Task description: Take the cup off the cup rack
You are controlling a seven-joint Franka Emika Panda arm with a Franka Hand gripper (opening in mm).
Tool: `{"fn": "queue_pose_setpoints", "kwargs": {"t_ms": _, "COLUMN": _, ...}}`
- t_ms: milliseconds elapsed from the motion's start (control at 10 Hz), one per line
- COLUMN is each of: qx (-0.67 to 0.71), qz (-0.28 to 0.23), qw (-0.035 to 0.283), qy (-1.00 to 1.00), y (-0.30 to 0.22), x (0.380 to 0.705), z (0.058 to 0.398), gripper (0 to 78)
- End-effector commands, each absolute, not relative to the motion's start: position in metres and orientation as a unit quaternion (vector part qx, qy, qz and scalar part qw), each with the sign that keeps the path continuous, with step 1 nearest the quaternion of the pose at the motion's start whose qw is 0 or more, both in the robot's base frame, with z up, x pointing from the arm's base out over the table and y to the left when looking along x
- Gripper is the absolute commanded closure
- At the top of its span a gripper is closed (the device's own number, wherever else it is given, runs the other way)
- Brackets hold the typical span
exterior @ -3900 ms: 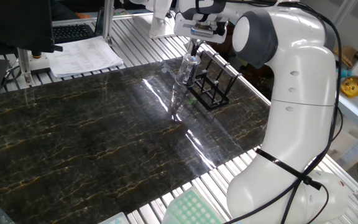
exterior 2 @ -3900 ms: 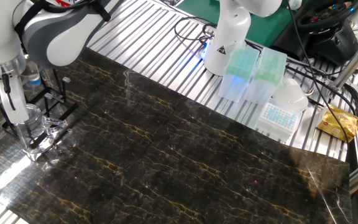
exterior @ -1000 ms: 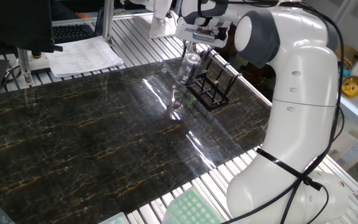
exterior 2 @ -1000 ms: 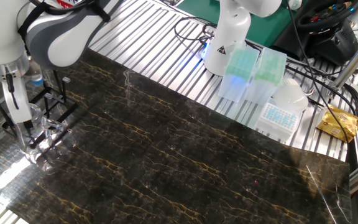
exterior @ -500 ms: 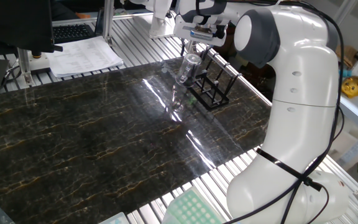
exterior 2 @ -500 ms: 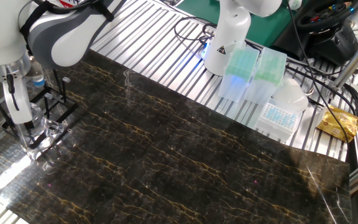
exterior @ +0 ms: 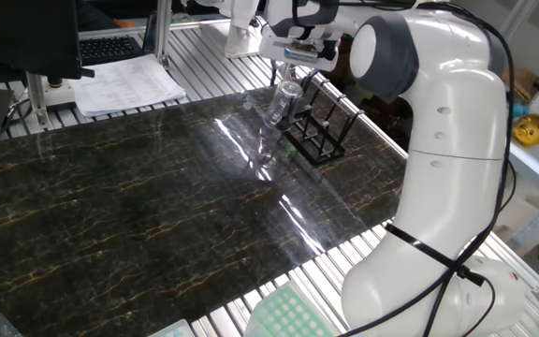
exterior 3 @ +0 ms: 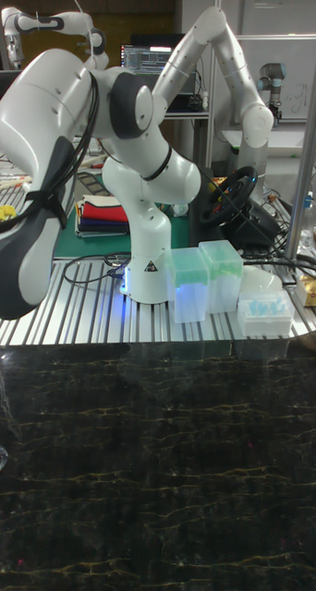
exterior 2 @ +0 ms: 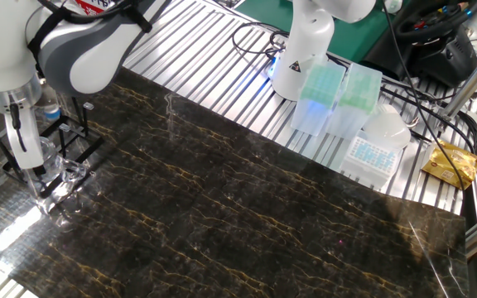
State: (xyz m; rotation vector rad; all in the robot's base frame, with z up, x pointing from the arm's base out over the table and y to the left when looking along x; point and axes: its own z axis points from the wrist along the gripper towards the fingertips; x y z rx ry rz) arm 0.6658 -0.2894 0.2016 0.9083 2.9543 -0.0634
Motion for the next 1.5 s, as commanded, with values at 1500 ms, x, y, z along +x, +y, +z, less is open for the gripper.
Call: {"fn": "queue_pose_setpoints", "kwargs": {"t_ms": 1500, "qx": 0.293, "qz": -0.036, "qw": 0.018, "qy": 0.955, "y": -0.291, "x": 0.674, "z": 0.179, "gripper": 0.2}}
